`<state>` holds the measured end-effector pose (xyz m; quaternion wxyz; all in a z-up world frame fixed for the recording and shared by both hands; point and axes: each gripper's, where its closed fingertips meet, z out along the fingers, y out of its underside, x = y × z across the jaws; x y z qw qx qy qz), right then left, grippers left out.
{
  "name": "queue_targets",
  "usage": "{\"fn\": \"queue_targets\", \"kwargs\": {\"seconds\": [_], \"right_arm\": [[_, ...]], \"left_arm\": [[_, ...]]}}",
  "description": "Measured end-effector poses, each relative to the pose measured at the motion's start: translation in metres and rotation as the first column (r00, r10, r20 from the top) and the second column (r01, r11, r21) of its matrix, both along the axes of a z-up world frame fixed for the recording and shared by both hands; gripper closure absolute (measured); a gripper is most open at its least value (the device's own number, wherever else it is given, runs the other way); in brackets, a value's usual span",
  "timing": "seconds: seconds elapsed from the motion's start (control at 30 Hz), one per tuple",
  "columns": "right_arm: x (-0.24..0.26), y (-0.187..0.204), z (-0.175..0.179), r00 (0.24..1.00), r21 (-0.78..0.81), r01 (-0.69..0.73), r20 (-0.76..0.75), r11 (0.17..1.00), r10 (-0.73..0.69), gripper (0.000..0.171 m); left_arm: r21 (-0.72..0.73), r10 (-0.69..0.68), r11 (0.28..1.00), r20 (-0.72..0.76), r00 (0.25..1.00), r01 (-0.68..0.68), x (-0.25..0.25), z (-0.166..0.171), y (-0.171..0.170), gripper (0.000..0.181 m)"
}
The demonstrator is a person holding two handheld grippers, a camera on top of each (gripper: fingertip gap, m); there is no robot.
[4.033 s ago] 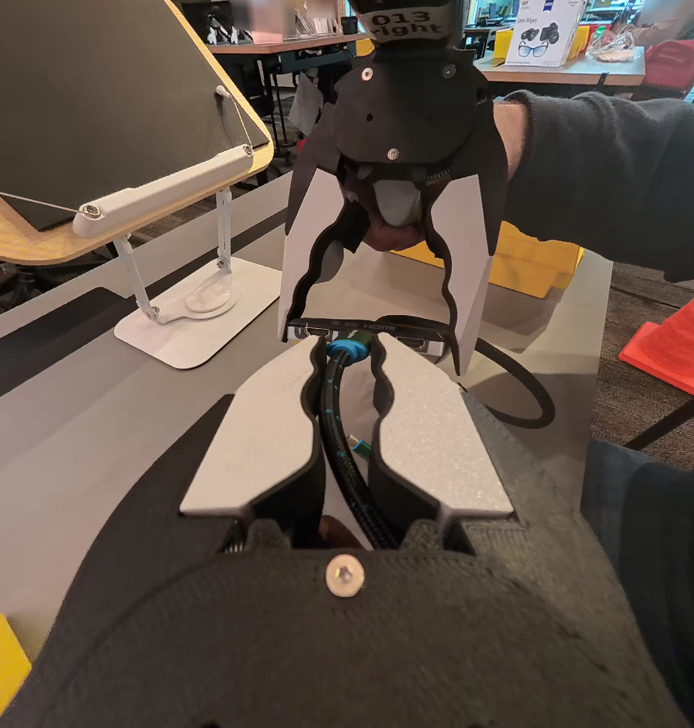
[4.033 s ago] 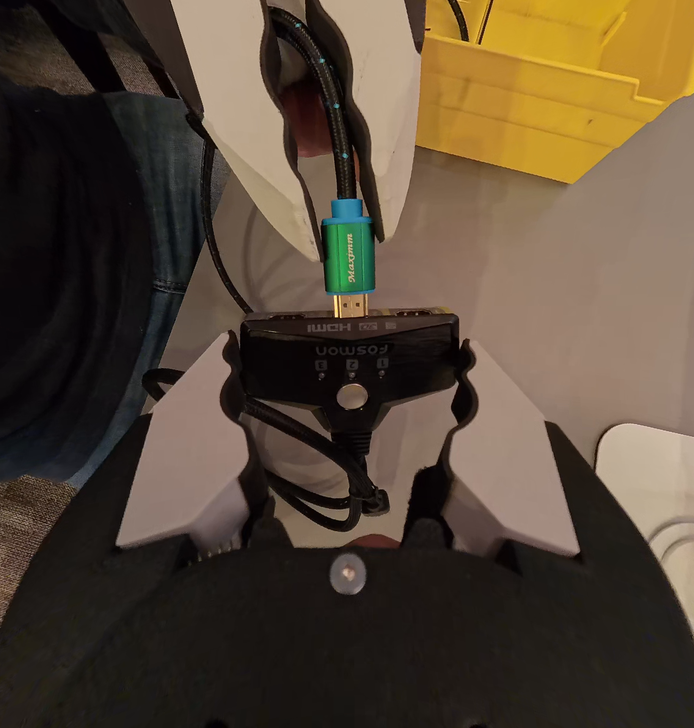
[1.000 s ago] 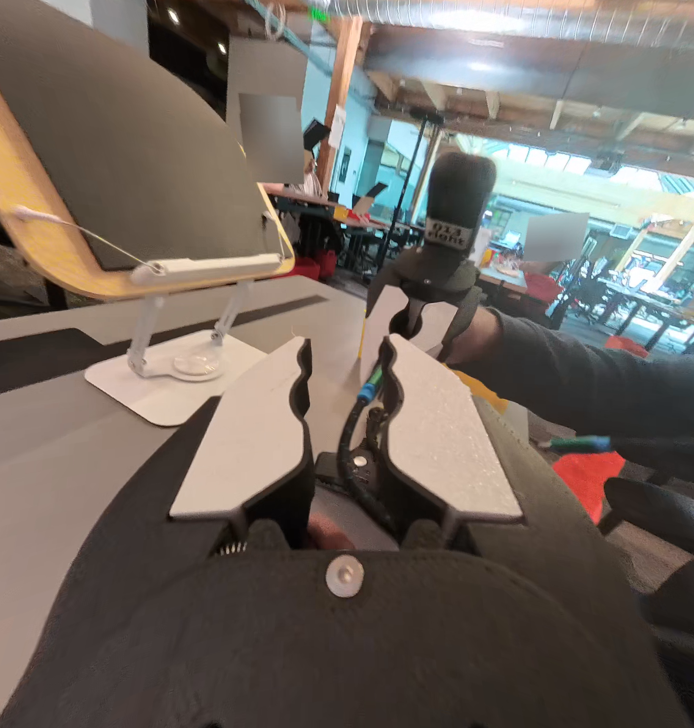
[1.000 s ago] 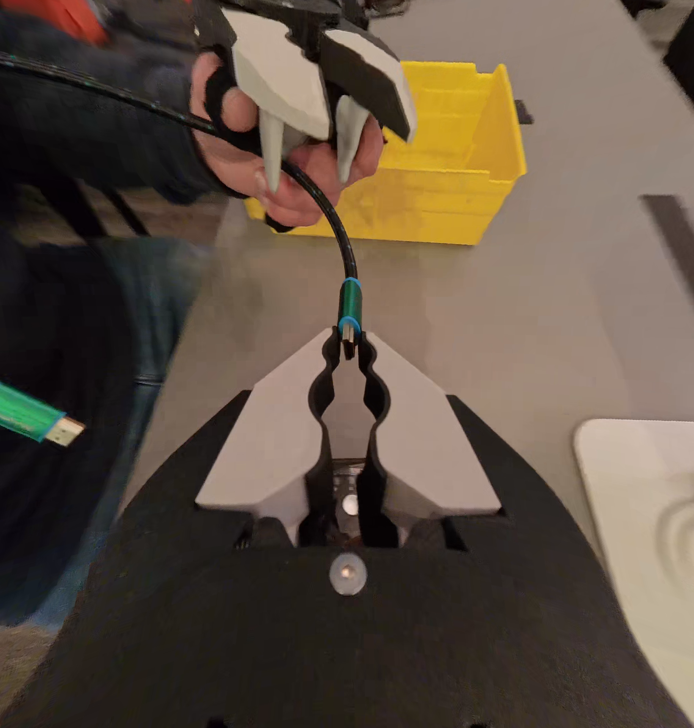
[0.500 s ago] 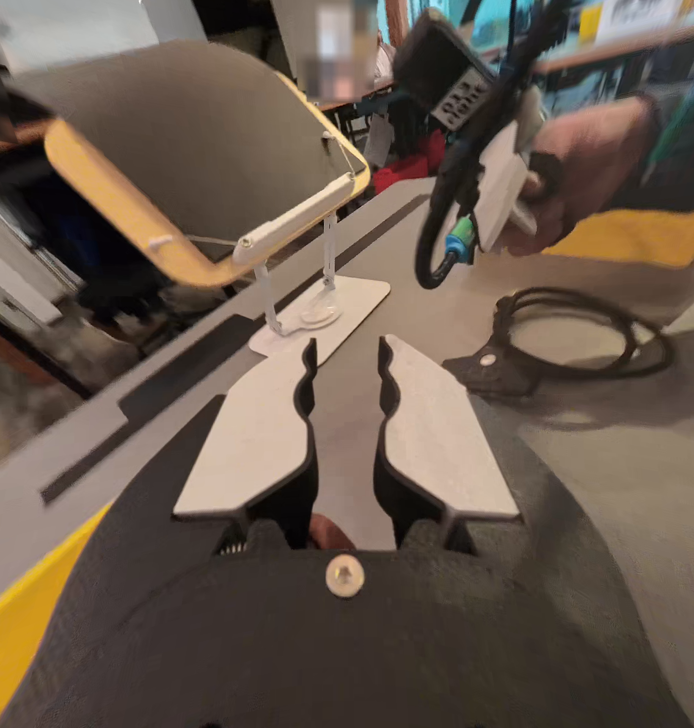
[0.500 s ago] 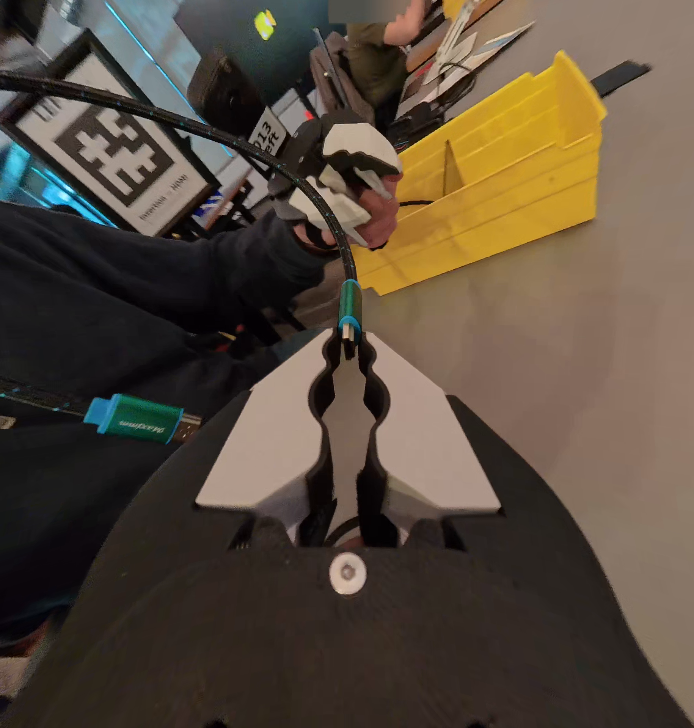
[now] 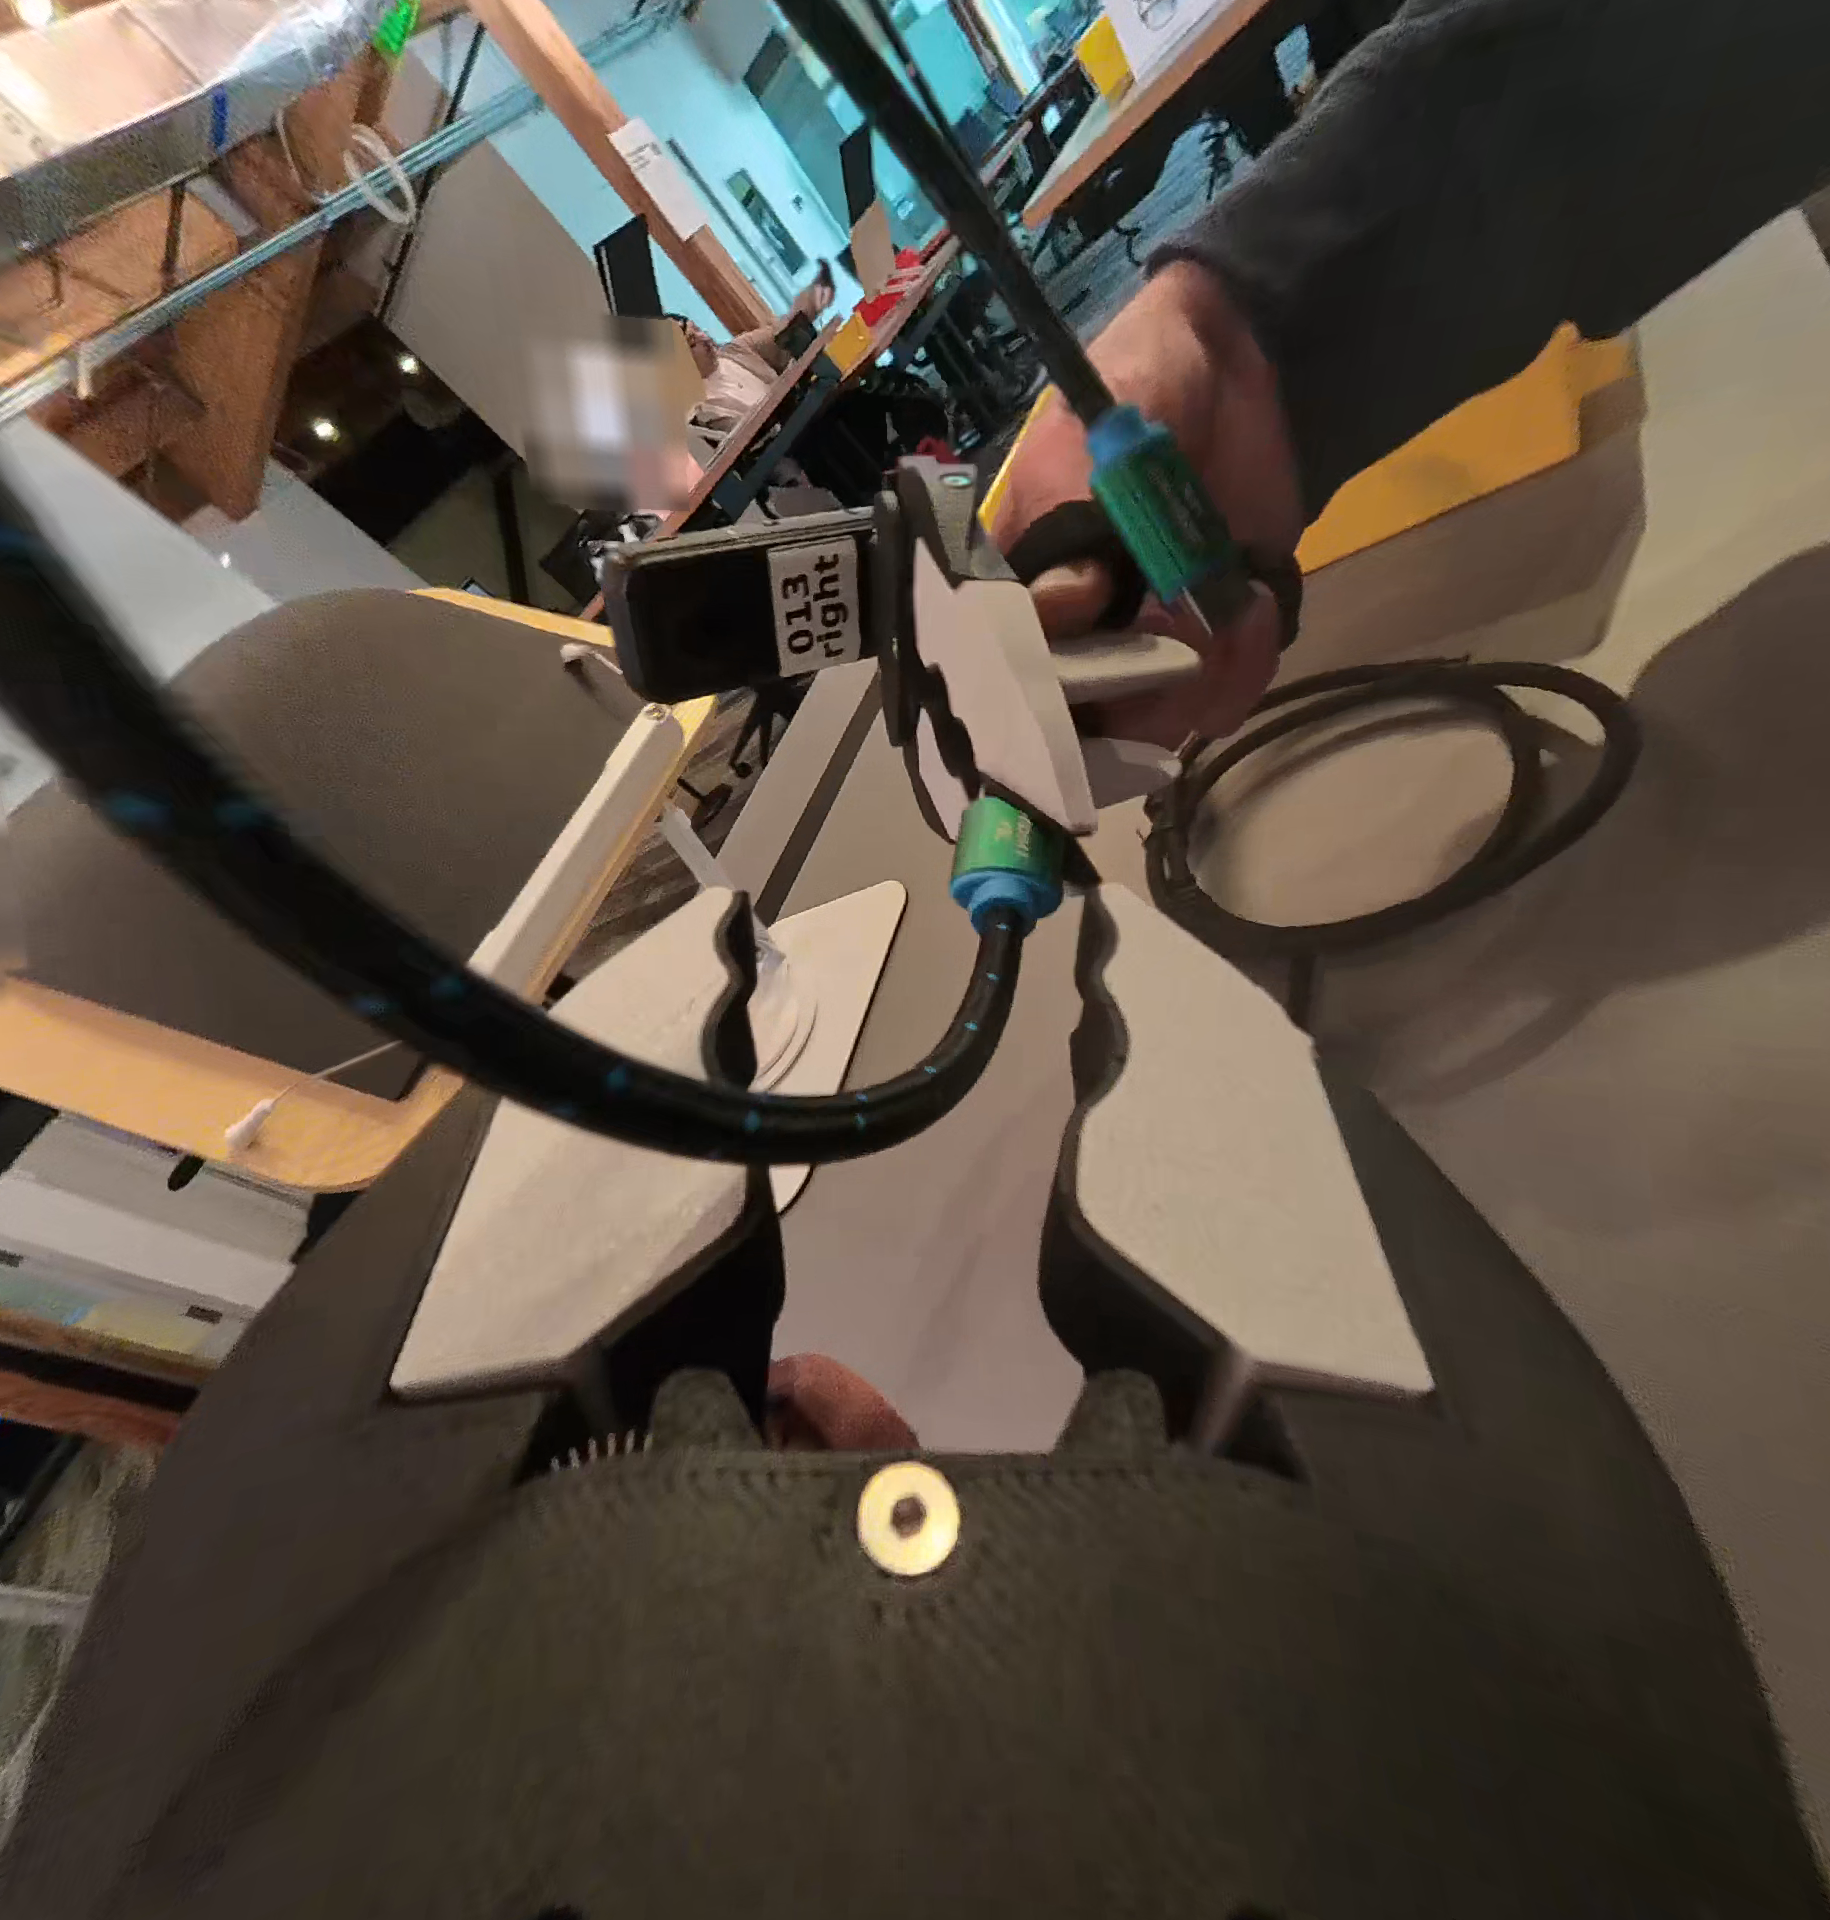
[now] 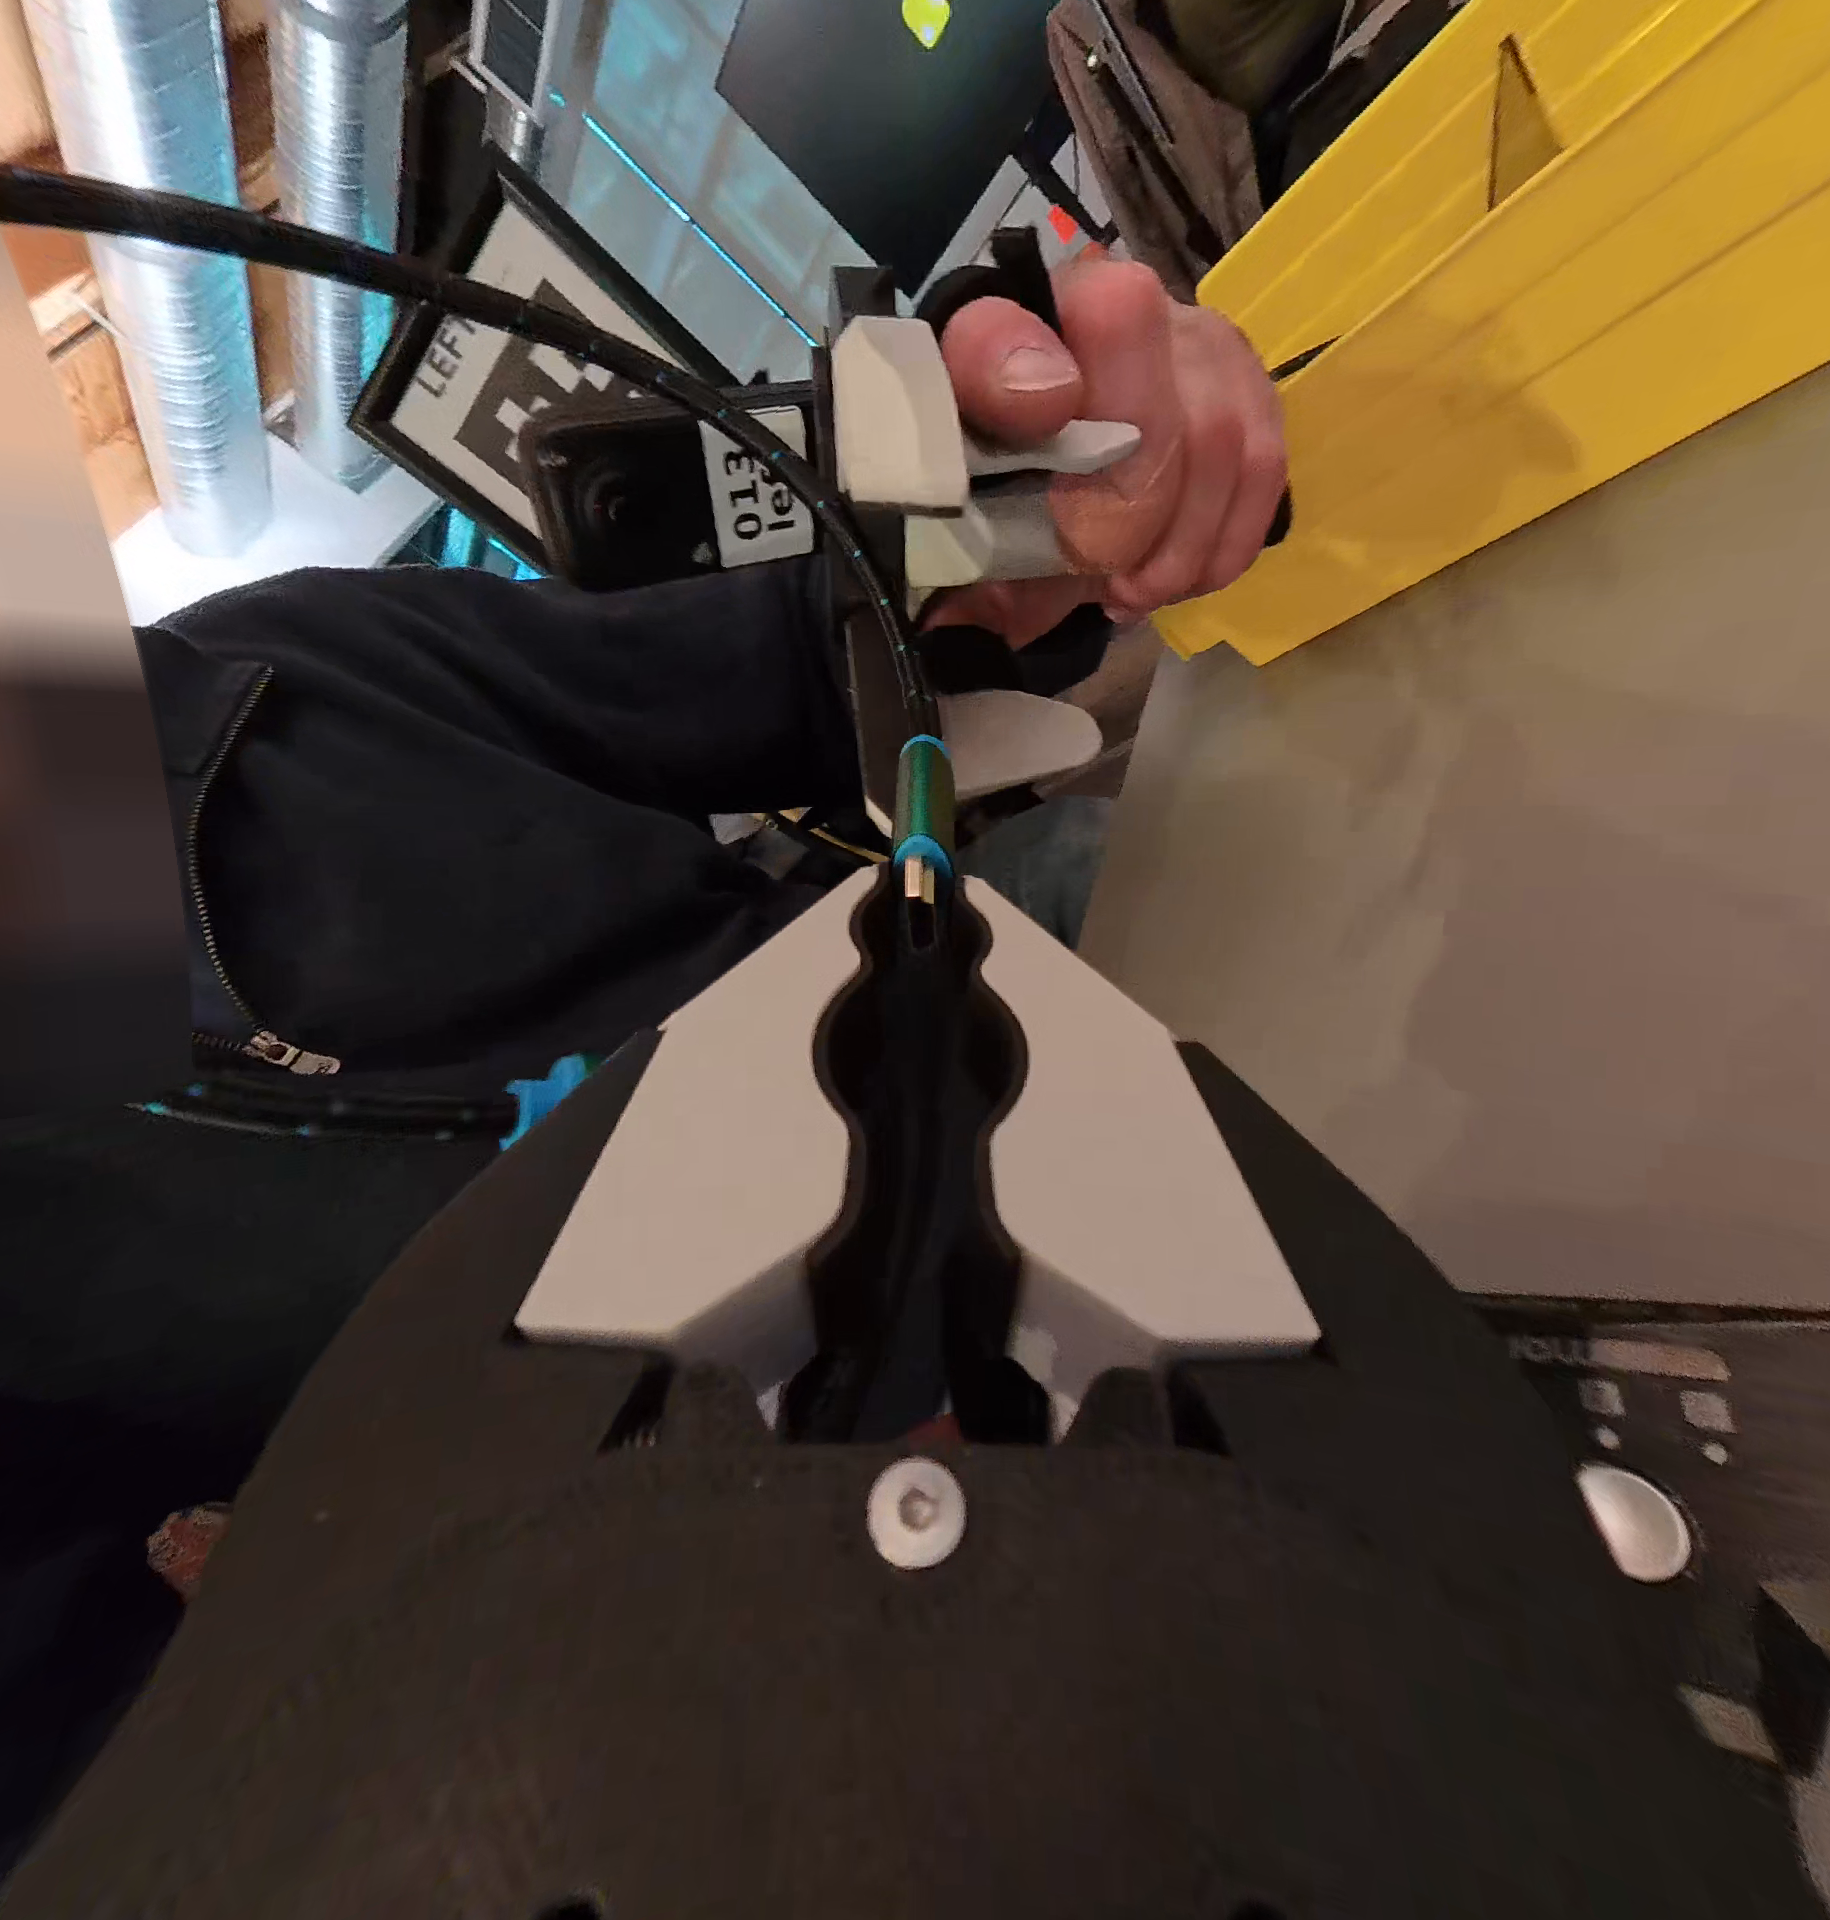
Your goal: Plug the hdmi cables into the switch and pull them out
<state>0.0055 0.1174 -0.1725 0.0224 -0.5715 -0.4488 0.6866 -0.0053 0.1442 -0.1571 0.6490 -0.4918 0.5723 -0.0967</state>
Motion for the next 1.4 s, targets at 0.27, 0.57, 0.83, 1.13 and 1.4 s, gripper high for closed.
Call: {"fn": "queue_targets", "kwargs": {"seconds": [0.27,0.57,0.83,1.13,1.4], "right_arm": [[-0.003,-0.025,-0.009,0.995,-0.07,-0.094,0.028,0.993,0.096,0.164],[0.002,-0.033,-0.012,0.992,-0.123,-0.109,0.044,0.986,0.115,0.163],[0.003,-0.035,-0.012,0.996,-0.138,-0.087,0.02,0.987,0.091,0.163],[-0.001,-0.018,0.001,0.998,-0.132,0.018,-0.05,0.991,-0.025,0.161],[0.02,0.038,0.011,0.927,0.218,0.374,-0.06,0.901,-0.37,0.14]], "left_arm": [[0.049,-0.095,0.994,-0.083,0.992,0.099,0.015,-0.009,-0.031,0.138],[-0.007,-0.119,0.993,-0.103,0.988,0.119,0.02,-0.022,-0.044,0.159],[-0.062,-0.1,0.993,-0.068,0.993,0.096,0.021,-0.024,-0.045,0.16],[-0.209,-0.044,0.976,0.082,0.996,0.06,0.019,-0.012,-0.035,0.16],[-0.37,0.052,0.928,0.216,0.975,0.033,0.011,-0.002,-0.018,0.161]]}}
